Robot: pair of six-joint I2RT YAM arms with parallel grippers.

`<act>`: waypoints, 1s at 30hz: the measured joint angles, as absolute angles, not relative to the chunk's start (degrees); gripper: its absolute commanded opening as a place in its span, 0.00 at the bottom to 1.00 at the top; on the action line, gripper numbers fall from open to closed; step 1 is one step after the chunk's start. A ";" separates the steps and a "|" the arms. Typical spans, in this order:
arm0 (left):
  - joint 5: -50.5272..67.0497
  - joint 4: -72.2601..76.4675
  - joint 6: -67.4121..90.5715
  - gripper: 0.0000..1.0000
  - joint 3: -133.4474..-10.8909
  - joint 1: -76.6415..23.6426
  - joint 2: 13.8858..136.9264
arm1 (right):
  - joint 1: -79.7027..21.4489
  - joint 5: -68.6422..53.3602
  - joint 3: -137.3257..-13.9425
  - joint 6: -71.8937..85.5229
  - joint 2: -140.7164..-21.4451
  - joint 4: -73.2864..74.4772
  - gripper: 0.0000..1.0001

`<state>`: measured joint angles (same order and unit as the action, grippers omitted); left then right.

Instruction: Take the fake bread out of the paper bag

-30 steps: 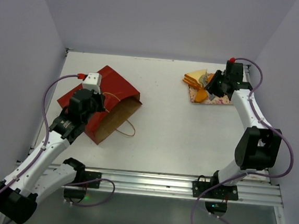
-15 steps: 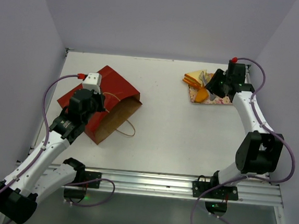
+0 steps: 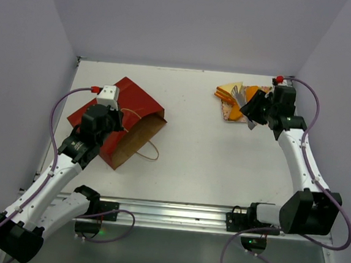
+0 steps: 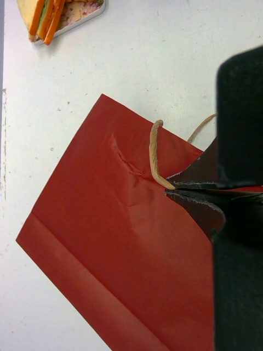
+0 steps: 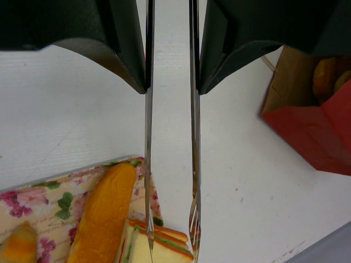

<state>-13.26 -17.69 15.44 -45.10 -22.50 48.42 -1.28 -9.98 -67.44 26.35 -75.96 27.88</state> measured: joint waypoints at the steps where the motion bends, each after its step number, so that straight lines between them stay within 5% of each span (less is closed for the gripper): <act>1: -13.26 -17.67 15.44 0.00 -45.10 -22.50 48.42 | -1.56 -10.20 -66.37 26.26 -74.39 28.08 0.46; 17: -13.23 -17.69 15.42 0.00 -45.10 -22.50 48.34 | -24.91 -9.39 -54.43 26.13 -57.08 29.02 0.49; 30: -8.84 -18.02 13.13 0.00 -45.10 -22.50 45.34 | -45.76 -5.15 -46.41 27.51 -54.83 21.93 0.49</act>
<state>-8.84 -18.02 13.13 -45.10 -22.50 45.34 -45.76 -5.15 -46.41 27.51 -54.83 21.93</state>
